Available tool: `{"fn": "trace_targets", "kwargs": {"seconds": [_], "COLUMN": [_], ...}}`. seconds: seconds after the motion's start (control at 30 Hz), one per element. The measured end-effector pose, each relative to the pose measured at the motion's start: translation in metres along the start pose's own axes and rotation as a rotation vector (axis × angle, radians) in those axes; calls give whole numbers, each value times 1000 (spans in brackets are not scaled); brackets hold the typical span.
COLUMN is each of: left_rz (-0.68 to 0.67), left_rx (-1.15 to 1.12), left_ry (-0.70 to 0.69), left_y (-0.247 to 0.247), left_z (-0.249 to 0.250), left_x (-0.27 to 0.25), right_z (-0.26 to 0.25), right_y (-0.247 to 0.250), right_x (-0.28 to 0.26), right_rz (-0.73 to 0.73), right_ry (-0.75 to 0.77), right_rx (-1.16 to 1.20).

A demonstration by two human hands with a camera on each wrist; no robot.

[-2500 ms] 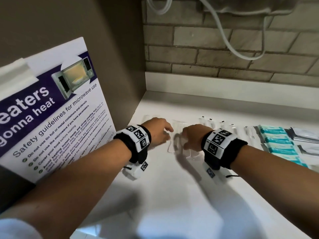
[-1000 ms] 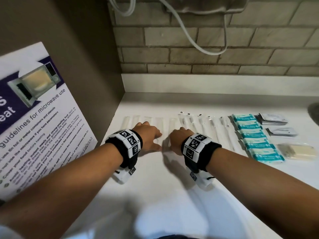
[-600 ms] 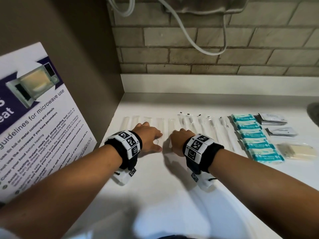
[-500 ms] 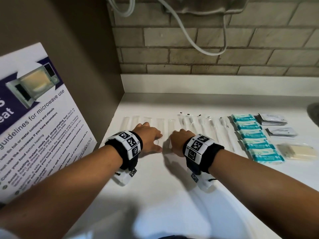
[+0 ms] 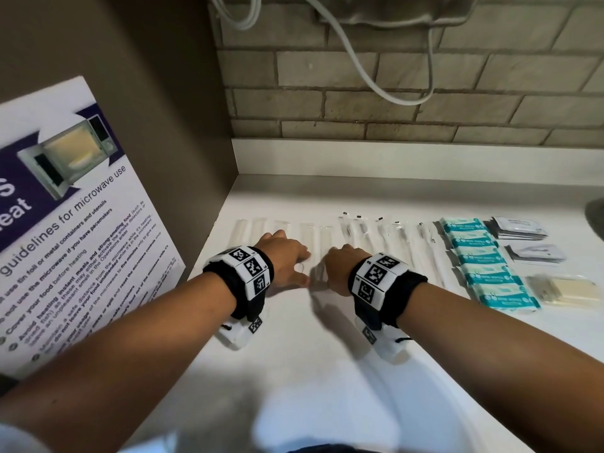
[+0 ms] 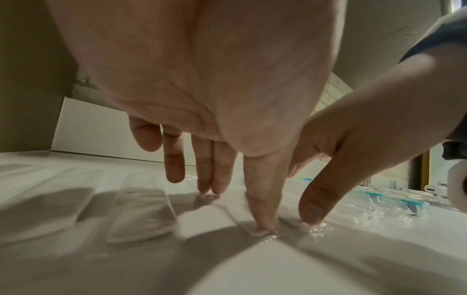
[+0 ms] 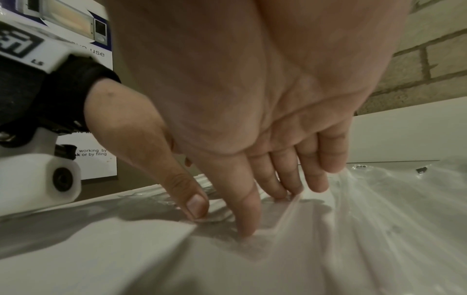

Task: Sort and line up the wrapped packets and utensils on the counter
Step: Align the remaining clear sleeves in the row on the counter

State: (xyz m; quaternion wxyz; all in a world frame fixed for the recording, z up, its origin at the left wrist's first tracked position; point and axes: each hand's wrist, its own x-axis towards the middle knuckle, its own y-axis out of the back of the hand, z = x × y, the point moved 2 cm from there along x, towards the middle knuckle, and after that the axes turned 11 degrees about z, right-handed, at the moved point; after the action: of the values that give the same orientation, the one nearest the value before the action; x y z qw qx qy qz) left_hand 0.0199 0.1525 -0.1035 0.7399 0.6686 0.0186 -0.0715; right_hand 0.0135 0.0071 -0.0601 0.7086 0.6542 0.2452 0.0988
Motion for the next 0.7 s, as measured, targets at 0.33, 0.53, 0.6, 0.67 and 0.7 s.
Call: {"fn": "trace_targets", "kwargs": {"seconds": [0.33,0.53,0.6,0.67,0.7], "left_rz": [137,26,48,65,66], "left_rx": [-29,101,79,62,58], "left_ry": [90,77,77,70,65], "left_y": [21,15,13,12,11], "left_z": [-20,-28,-27,-25,-24], "left_x": [-7,-18,-21,-21,-20], "right_z": [-16,-23,-23,-23,-22], "right_y": [-5,-15,-17,-19,-19], "right_x": [25,32,32,31,31], "right_rz": [100,76,64,66,70], "right_ry": [76,64,70,79,85], "right_rx": [-24,-15,-32,-41,-38]}}
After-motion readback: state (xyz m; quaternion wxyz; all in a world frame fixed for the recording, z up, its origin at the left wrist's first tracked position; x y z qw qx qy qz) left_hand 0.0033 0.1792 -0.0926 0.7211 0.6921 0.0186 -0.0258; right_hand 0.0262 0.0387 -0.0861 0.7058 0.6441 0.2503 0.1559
